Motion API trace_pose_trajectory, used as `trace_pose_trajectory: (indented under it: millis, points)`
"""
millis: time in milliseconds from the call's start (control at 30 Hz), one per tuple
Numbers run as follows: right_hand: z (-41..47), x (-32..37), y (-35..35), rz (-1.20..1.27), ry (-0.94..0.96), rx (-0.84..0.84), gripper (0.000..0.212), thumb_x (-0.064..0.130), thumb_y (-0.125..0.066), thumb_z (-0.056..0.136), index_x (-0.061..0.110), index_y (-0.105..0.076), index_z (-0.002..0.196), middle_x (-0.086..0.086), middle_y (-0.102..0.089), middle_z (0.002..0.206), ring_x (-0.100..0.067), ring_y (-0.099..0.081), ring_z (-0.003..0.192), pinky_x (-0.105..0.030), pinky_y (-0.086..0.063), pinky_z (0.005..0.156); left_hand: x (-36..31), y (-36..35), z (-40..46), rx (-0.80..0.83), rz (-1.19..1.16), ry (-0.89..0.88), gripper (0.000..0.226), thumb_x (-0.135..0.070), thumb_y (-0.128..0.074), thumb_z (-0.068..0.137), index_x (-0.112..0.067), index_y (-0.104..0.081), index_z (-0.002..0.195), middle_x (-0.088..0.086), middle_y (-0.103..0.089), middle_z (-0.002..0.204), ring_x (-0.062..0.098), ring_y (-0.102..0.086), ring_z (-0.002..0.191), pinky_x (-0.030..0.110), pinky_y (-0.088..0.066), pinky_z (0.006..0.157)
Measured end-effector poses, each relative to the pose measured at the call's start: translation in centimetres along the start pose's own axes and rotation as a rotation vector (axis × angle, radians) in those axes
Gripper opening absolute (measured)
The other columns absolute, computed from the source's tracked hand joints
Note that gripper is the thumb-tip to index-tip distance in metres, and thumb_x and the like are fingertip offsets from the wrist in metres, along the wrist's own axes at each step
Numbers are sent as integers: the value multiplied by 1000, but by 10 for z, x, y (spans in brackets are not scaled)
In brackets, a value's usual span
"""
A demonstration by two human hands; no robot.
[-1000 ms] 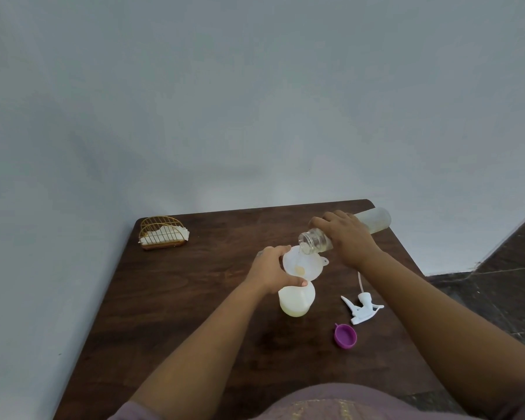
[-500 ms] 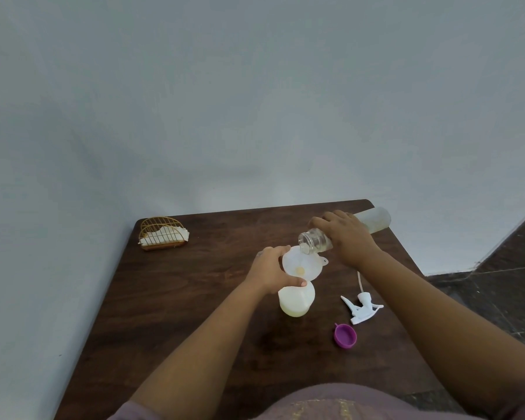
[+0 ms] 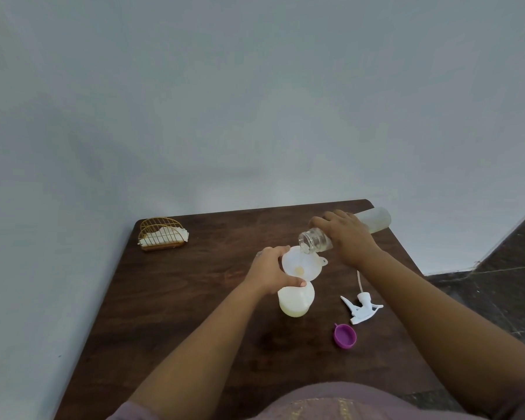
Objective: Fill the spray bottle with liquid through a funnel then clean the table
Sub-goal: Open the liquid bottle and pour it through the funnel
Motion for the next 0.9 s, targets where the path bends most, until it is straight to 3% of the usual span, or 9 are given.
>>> trace_pose_trajectory:
  millis: [900]
  points:
    - [-1, 5, 5, -9, 13, -13, 46, 9, -63, 79, 25, -54, 121, 1, -58, 107, -22, -51, 103, -30, -35, 89, 3, -2, 1, -4, -21, 5, 102, -51, -90, 52, -23, -49, 141, 0, -53, 141, 25, -53, 124, 49, -49, 100]
Point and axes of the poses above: each hand's wrist, its own z-axis towards the middle knuckle, its own y-axis out of the back of the hand, x = y × z, the point moved 1 cm from there along z, towards the middle knuckle
